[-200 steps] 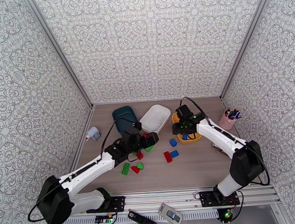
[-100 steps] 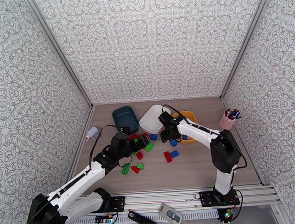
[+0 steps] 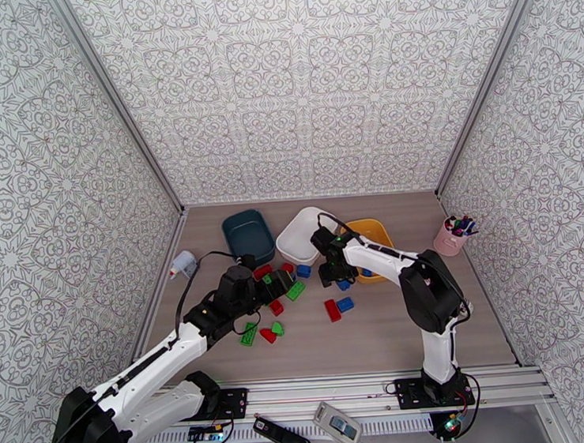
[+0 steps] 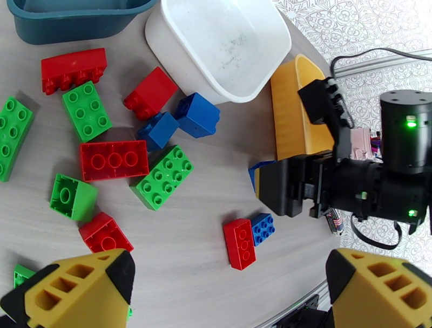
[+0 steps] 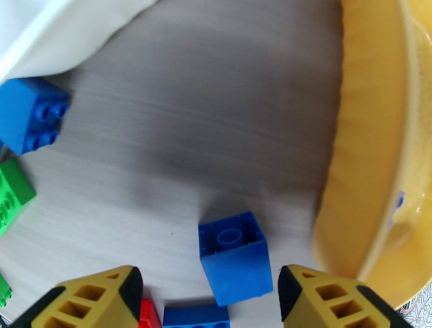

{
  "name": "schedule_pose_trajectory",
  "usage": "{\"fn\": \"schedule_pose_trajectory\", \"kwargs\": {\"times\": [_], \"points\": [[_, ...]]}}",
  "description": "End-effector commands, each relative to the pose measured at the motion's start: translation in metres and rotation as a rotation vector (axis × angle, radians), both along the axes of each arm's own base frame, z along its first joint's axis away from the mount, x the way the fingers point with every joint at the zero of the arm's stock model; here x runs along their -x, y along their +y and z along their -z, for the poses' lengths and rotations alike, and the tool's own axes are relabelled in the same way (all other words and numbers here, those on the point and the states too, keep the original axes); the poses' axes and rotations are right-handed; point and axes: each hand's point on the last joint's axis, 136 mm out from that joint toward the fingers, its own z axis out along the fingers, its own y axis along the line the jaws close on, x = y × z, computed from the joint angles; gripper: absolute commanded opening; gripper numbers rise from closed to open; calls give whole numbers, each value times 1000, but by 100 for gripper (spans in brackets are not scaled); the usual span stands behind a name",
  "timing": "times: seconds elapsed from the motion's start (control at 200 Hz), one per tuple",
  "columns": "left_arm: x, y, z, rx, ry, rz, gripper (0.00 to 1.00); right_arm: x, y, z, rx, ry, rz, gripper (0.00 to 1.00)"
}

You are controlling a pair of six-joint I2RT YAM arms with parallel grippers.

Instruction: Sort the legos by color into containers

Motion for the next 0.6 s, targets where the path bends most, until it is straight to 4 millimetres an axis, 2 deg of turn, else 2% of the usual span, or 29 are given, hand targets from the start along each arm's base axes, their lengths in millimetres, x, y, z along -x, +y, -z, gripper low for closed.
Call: {"fn": "schedule_pose_trajectory", "kwargs": {"times": [0.0, 0.17, 0.595], "points": [[0, 4, 6, -7, 16, -16, 99, -6, 1, 3, 21, -12, -5, 71], [1, 4, 8, -8, 19, -15, 99, -4, 3, 12, -2, 7, 1, 70], [0, 1, 9, -3, 20, -11, 99, 10, 8, 20, -61, 52, 7, 57]]}}
